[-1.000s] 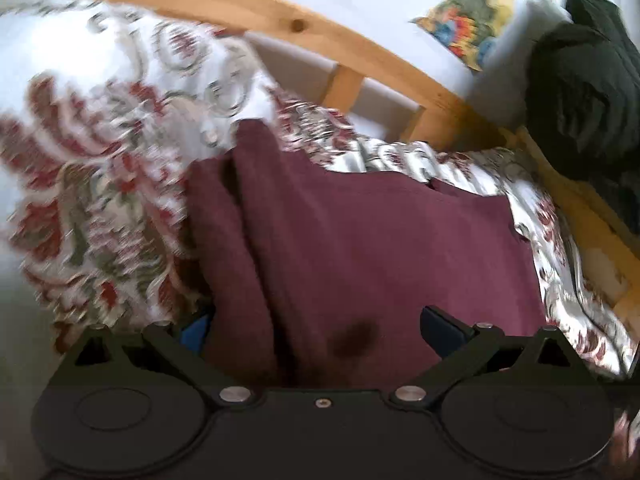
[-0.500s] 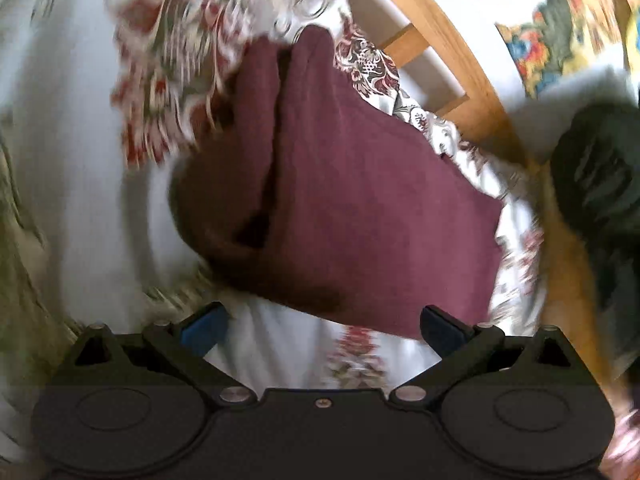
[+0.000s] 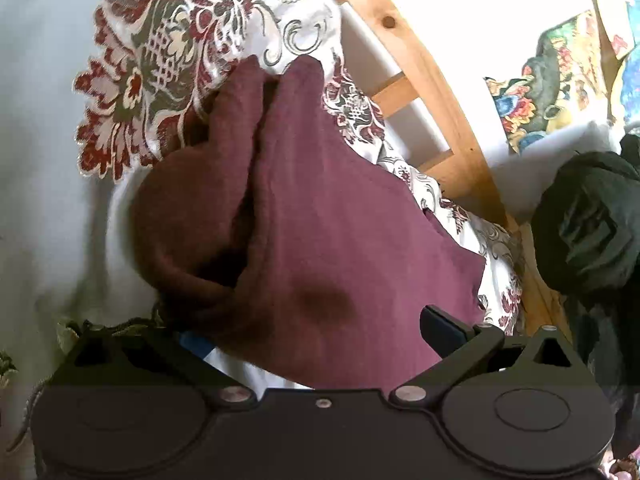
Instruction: Fold small clothes
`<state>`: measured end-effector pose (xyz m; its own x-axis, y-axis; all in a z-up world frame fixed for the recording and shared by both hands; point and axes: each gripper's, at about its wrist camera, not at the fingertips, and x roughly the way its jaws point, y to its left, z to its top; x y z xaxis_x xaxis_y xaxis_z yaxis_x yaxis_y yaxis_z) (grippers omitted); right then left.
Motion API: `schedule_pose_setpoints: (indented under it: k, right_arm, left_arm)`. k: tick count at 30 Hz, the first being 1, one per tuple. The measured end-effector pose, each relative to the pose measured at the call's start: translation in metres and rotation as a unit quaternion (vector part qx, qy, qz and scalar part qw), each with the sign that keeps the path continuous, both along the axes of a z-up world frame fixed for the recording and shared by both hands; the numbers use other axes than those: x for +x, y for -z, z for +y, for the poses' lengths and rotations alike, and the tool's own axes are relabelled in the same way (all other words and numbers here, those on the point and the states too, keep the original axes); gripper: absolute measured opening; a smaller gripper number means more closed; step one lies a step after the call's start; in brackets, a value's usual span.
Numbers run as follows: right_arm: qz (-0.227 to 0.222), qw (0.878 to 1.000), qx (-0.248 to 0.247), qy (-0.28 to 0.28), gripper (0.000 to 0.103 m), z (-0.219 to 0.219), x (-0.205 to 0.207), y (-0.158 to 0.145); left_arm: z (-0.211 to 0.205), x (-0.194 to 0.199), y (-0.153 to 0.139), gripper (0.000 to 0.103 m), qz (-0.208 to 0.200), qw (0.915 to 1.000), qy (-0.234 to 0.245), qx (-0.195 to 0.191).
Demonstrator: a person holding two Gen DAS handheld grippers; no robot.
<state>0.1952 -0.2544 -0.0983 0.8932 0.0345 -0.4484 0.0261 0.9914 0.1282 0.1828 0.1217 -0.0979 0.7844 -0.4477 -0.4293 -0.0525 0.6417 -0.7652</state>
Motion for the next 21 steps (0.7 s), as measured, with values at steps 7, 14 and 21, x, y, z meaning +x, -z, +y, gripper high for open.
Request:
schedule_pose_setpoints:
  k: [7, 14, 21]
  right_arm:
    - [-0.111, 0.994, -0.017, -0.007, 0.103, 0.026, -0.01, -0.047]
    - [-0.06, 0.995, -0.023, -0.07, 0.103, 0.071, 0.033, -0.033]
    - [-0.025, 0.991, -0.077, -0.104, 0.103, 0.109, 0.047, -0.014]
  left_arm:
    - [0.002, 0.004, 0.003, 0.102, 0.005, 0.9999, -0.007, -0.012]
    - [0.001, -0.002, 0.006, 0.102, 0.0, 1.0, -0.008, 0.0]
    - [-0.001, 0.0, 0.005, 0.102, 0.0, 1.0, -0.007, 0.002]
